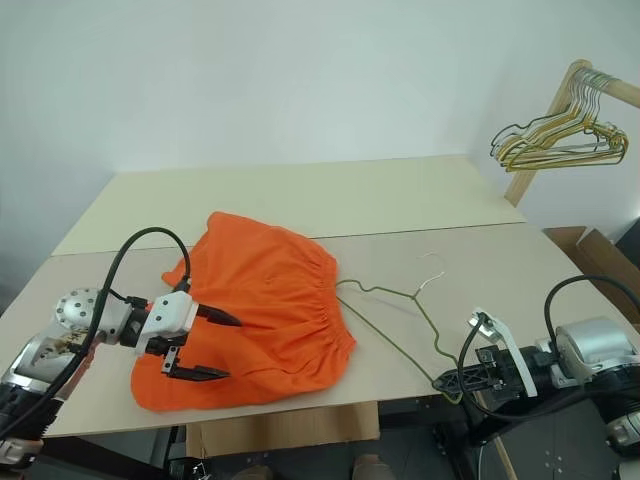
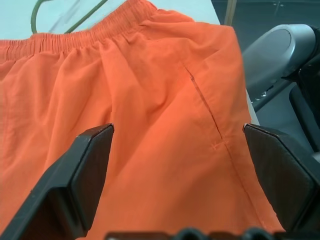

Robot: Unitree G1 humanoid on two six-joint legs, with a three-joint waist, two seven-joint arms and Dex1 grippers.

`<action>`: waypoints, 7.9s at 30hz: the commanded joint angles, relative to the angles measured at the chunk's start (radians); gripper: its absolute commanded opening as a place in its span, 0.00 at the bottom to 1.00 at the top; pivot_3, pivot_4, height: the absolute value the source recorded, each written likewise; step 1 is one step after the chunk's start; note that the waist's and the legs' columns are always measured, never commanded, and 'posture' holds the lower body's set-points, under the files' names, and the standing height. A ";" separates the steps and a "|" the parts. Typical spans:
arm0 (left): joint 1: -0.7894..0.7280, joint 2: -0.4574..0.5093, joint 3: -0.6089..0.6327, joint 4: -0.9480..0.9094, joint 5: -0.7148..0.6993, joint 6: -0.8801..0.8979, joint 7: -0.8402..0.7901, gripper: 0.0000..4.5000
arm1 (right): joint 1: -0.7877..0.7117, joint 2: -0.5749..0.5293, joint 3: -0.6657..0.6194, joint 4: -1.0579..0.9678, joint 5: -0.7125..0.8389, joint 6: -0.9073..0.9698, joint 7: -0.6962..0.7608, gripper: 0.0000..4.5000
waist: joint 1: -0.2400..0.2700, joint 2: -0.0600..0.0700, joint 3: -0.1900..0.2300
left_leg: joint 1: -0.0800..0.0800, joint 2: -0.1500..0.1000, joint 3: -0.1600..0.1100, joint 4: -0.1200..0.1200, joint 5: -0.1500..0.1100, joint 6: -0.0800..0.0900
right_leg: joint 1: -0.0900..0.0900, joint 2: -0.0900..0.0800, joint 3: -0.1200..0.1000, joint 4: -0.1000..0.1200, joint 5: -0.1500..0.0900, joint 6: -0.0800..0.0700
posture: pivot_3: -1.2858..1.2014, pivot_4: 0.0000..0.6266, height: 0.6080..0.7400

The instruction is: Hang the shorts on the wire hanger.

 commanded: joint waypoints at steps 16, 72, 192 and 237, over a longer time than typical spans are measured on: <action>0.062 0.001 -0.010 -0.083 0.057 -0.031 0.079 1.00 | -0.163 0.108 0.106 0.137 -0.110 -0.056 0.068 0.00 | 0.011 0.000 0.000 | 0.004 0.000 0.000 0.000 0.000 0.000 | 0.002 0.000 0.000 0.001 0.000 0.000 | 0.52 0.00 1.00; 0.092 -0.047 -0.060 -0.106 0.127 -0.054 0.190 1.00 | -0.580 0.383 0.330 0.719 -0.109 -0.217 0.153 0.00 | 0.064 0.002 0.000 | 0.003 0.000 0.001 0.000 0.000 0.000 | 0.002 0.001 -0.001 0.003 0.004 -0.009 | 0.55 0.00 1.00; -1.087 -0.192 -0.030 1.295 0.459 -0.561 -0.041 0.00 | -0.012 0.508 -0.319 -0.228 -0.358 -0.652 -0.491 0.99 | -0.035 0.001 0.000 | -0.014 -0.002 -0.005 0.009 0.000 0.000 | -0.011 0.000 -0.002 0.008 0.005 -0.007 | 0.49 0.00 1.00; -1.073 -0.151 0.058 1.266 0.380 -0.555 -0.122 0.00 | -0.178 0.775 -0.254 0.127 -0.333 -0.666 -0.586 0.00 | -0.054 0.000 -0.001 | -0.017 -0.003 -0.008 0.015 0.000 0.001 | -0.012 0.000 -0.003 0.016 0.006 -0.006 | 0.51 0.00 1.00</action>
